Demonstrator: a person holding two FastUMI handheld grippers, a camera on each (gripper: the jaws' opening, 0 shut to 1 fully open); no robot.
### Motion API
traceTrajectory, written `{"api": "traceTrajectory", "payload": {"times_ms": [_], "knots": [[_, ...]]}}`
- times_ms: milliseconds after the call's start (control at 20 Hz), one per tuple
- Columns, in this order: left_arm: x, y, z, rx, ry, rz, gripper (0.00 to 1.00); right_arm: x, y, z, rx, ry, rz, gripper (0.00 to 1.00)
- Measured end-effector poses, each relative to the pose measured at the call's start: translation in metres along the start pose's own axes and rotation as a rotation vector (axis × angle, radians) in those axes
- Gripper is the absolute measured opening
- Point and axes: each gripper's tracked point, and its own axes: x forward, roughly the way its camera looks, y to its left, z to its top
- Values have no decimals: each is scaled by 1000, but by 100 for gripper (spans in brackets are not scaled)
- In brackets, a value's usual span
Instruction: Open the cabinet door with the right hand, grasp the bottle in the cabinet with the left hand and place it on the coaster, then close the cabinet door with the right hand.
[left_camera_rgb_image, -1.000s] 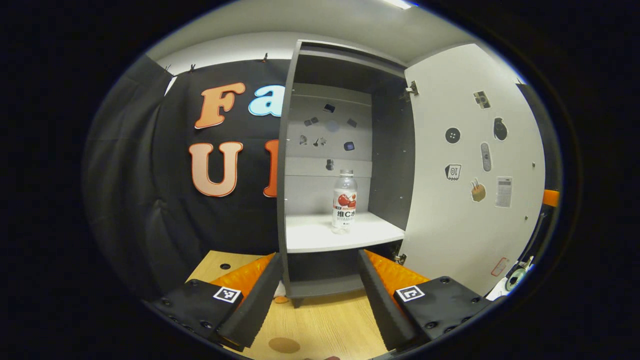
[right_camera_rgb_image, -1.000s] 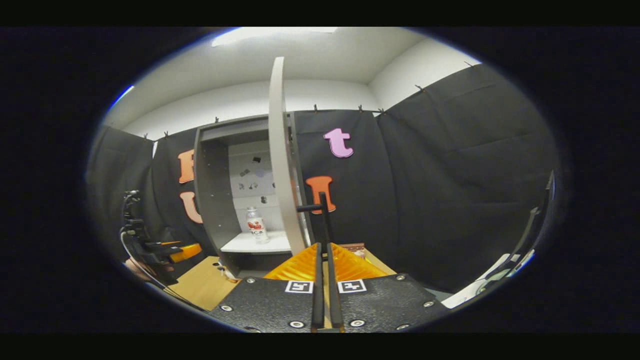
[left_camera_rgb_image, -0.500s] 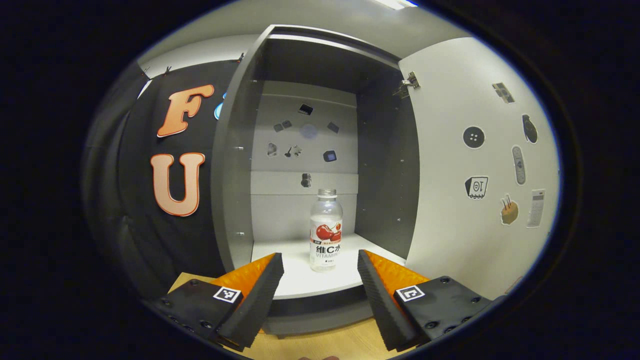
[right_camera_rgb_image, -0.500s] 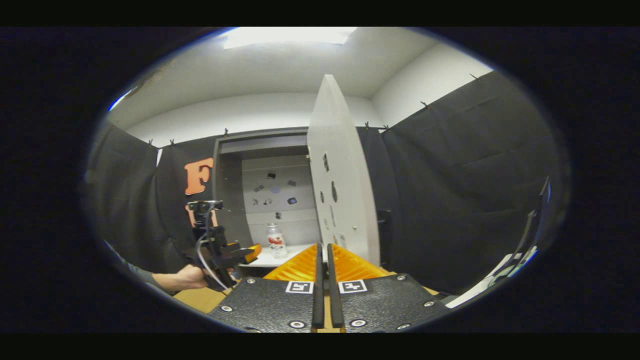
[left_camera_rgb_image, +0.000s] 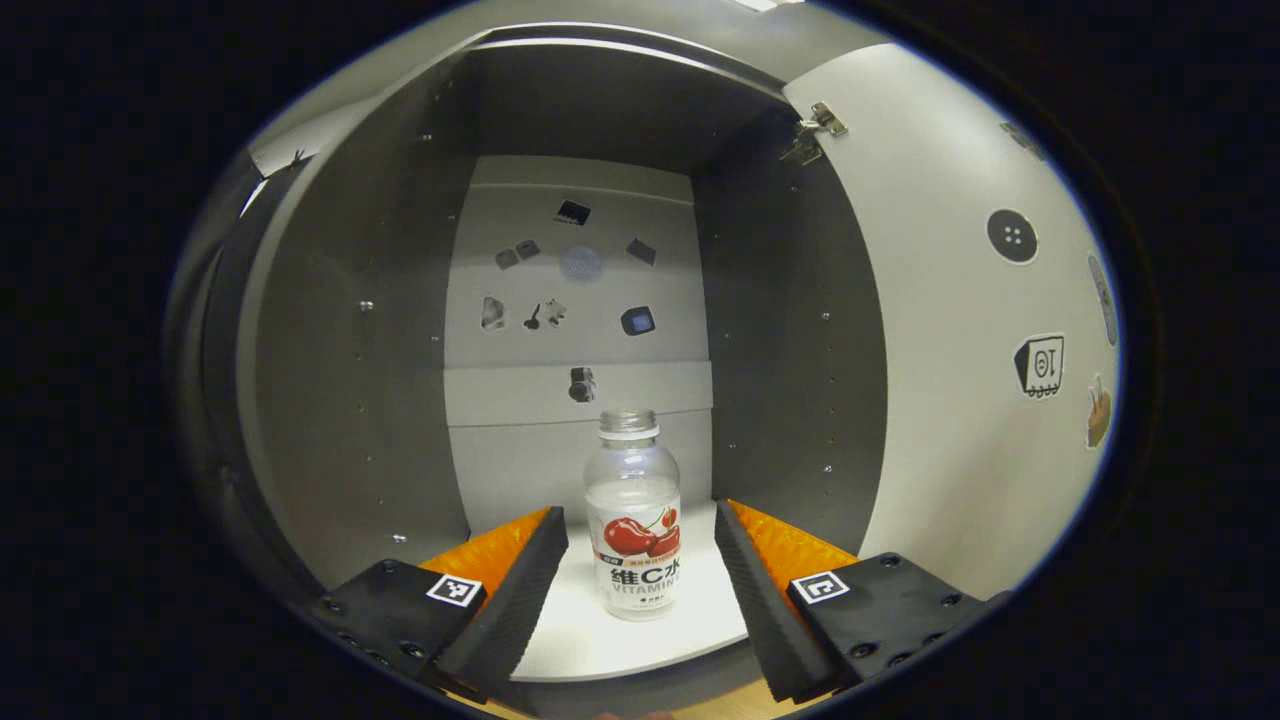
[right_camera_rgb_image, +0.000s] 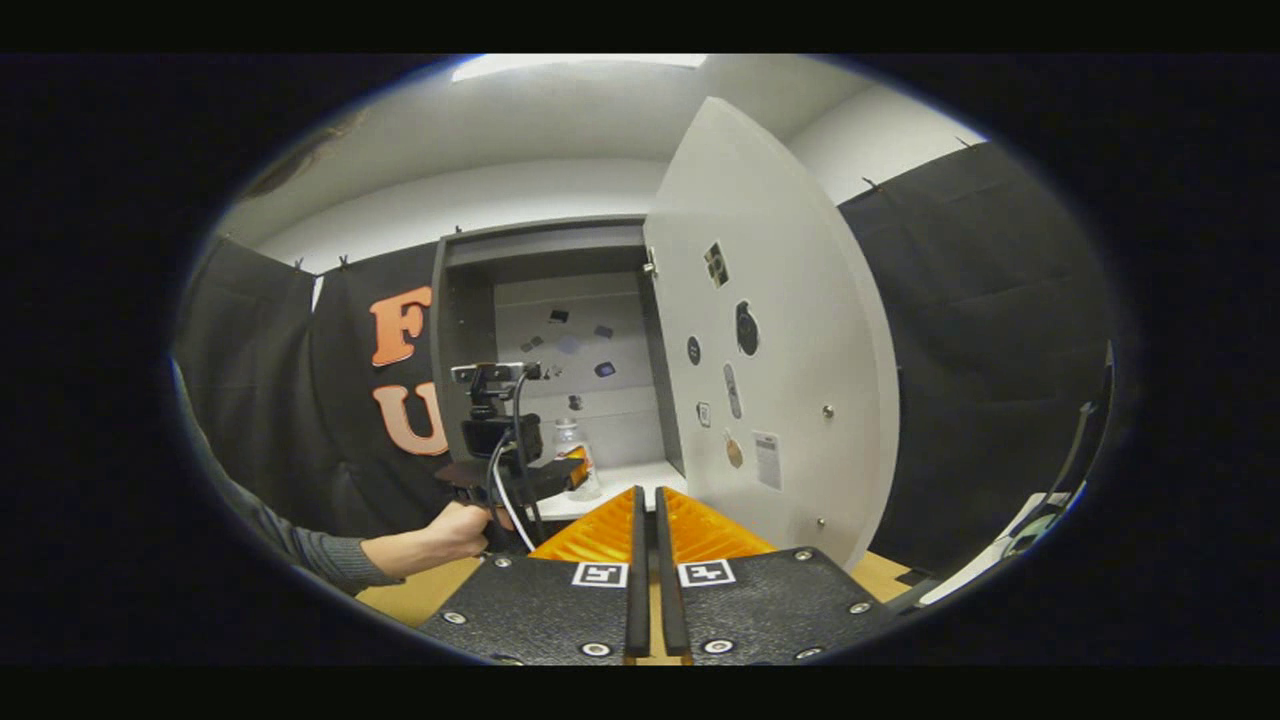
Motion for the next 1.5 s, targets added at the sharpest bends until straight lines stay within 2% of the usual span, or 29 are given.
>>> {"api": "traceTrajectory", "payload": {"times_ms": [150, 200, 450, 500, 550, 650, 700, 950, 1000, 1100, 1150, 1250, 1350, 1500], "knots": [[27, 3, -13, -21, 18, 5, 96, 12, 1, -4, 5, 22, -6, 4], [33, 2, -16, -28, 27, 0, 99, 16, -1, -7, 6, 31, -13, 4], [54, 3, -22, -28, 33, 9, 94, 27, -9, -17, 28, 76, -31, 0], [56, 4, -20, -28, 27, 11, 97, 27, -10, -20, 31, 85, -31, 0], [53, 3, -19, -37, 29, 3, 87, 27, -10, -22, 33, 93, -30, 0], [48, 6, -19, -42, 25, 10, 84, 24, -10, -24, 40, 98, -24, 0], [43, 7, -16, -38, 15, 12, 85, 23, -9, -25, 44, 102, -15, 4], [-33, 15, -4, -9, -29, 16, 85, 7, -4, -29, 51, 118, 33, 4], [-50, 18, -4, -8, -31, 23, 85, 2, -2, -30, 54, 123, 47, 0], [-84, 24, -2, -15, -44, 37, 85, -5, 0, -35, 49, 136, 65, 4], [-101, 26, -2, -10, -49, 47, 85, -10, 1, -37, 42, 144, 70, 0], [-131, 31, -8, 7, -59, 69, 86, -19, 4, -40, 11, 148, 86, 4], [-155, 38, -19, 19, -55, 92, 86, -29, 11, -42, 3, 158, 118, 0], [-192, 46, -42, 16, -35, 123, 85, -40, 21, -49, 13, 179, 165, 0]]}}
